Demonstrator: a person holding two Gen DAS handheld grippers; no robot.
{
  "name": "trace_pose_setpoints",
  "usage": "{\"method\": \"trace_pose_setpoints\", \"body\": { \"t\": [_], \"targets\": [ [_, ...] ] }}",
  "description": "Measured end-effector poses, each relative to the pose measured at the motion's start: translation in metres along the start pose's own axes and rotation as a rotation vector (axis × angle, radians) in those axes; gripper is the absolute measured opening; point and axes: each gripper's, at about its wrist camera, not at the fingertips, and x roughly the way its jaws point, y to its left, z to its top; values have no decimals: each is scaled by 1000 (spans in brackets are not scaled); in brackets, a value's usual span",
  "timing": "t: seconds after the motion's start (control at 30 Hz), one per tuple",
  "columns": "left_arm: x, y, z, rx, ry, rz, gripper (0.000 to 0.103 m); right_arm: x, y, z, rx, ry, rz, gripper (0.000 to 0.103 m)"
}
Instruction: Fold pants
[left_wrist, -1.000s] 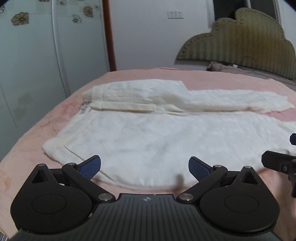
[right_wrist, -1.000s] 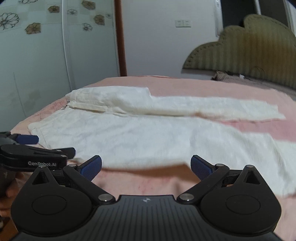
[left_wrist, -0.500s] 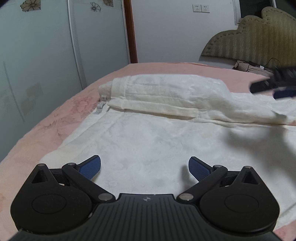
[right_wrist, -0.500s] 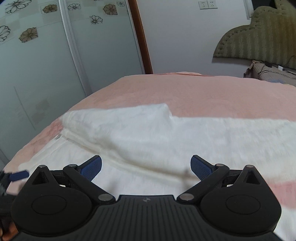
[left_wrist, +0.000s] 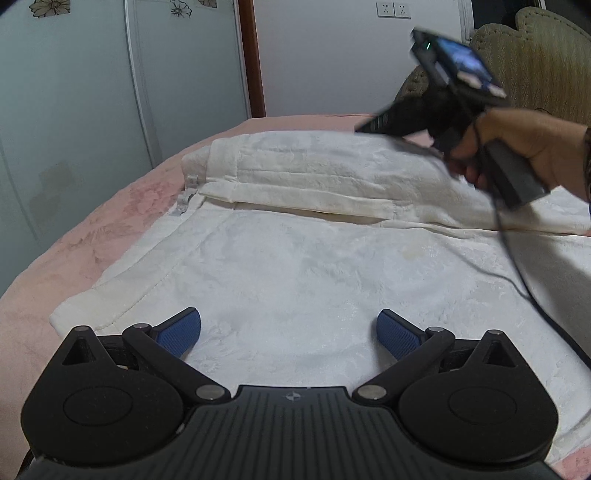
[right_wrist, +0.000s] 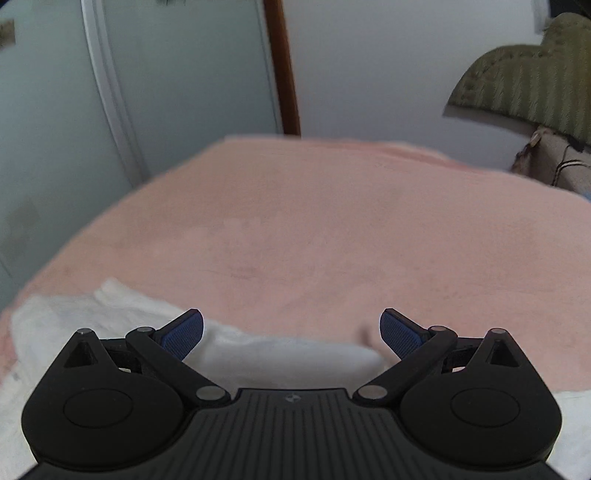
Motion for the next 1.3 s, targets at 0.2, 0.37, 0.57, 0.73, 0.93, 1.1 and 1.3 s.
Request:
{"method": "trace_pose_setpoints", "body": {
  "t": [0.2,0.37,0.57,0.73,0.93,1.1,1.3],
  "targets": [
    [0,1,1,-4,0,-4,103,8,-2,-8,-123,71,78,103],
    [1,1,1,-4,0,-4,103,10,-8,-2,-206,82,157,95],
    [1,1,1,-6,0,-5,103,-21,15,-15,-301,35,179,11],
    [-4,12,2,-71,-29,-41,103,-66,59,-44,-530,-141,27,9],
    [-25,66,13,-360,-133,-114,102,-160,99,-114,-817,-370,-106,9],
    [-35,109,33,-627,-176,-374,102,-196,126,-179,-982,-428,-133,9],
    [-11,104,46,-735,-88,-466,102,-186,134,-221,-953,-376,-78,9]
  ]
}}
